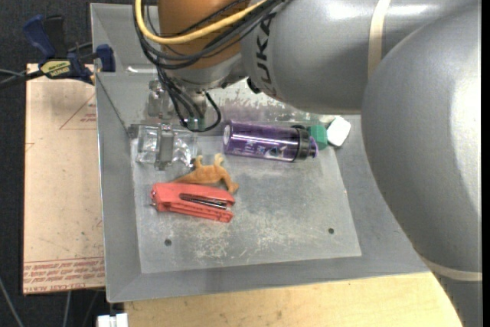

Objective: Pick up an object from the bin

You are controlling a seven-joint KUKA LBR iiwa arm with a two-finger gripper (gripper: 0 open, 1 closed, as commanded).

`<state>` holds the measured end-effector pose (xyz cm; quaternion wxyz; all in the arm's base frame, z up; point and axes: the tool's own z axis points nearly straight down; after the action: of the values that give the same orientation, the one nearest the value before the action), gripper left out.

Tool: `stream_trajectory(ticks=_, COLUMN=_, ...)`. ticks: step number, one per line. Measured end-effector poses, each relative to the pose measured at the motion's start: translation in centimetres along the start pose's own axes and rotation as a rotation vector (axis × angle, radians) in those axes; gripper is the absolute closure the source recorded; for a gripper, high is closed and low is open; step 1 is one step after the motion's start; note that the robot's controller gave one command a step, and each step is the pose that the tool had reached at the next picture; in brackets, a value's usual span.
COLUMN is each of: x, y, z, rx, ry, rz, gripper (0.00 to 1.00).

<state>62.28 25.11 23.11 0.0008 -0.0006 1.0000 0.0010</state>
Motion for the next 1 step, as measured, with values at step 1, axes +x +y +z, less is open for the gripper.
stream_trajectory(ticks=1, x=-0.03, y=-0.08, z=0.16, rx=-0.001, ry=-0.001, rz=-0.005, gripper=0.0)
